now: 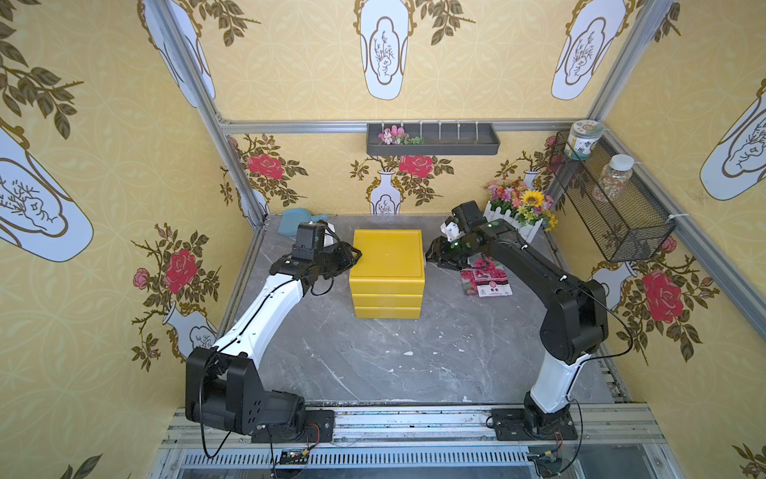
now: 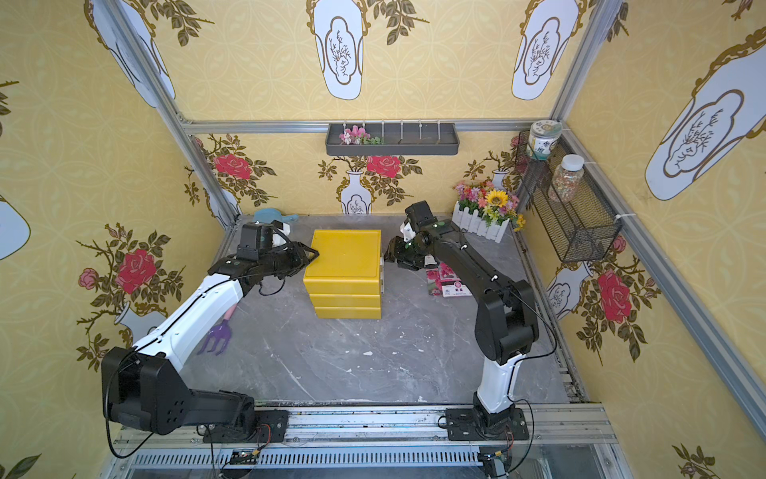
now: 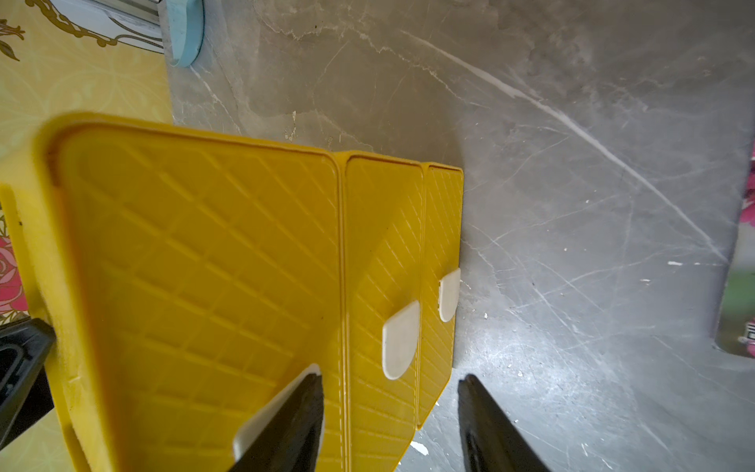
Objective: Take the seed bags out of the drawer
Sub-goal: Close the drawer in the storage box, then open the drawer in the storage box.
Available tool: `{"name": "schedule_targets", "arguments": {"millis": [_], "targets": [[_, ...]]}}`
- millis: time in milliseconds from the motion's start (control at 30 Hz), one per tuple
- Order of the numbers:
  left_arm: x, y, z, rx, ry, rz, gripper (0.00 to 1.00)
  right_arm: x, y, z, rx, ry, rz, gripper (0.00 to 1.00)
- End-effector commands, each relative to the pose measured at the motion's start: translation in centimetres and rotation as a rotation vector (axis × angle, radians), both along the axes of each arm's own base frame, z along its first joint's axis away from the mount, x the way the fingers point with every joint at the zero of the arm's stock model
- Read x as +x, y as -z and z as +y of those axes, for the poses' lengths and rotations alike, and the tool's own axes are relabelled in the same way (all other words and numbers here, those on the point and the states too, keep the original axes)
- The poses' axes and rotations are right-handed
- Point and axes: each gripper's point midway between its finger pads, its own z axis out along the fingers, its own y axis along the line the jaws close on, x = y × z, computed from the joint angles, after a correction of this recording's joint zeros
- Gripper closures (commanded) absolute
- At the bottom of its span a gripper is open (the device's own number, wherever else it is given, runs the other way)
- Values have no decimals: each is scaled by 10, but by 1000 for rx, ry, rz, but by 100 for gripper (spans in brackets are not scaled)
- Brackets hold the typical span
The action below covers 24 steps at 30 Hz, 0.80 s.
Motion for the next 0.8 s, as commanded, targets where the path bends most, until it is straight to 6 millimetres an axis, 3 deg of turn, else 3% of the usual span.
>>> {"name": "schedule_targets", "arguments": {"millis": [0, 400, 767], "targets": [[-18, 28, 8, 54, -8, 119, 57, 3, -11, 11, 48, -24, -31, 43], [-16, 28, 8, 58, -5, 116, 57, -2, 10, -17, -9, 22, 9, 47], [-17, 31, 8, 61, -5, 123, 57, -2, 22, 2, 16, 0, 40, 49]]}}
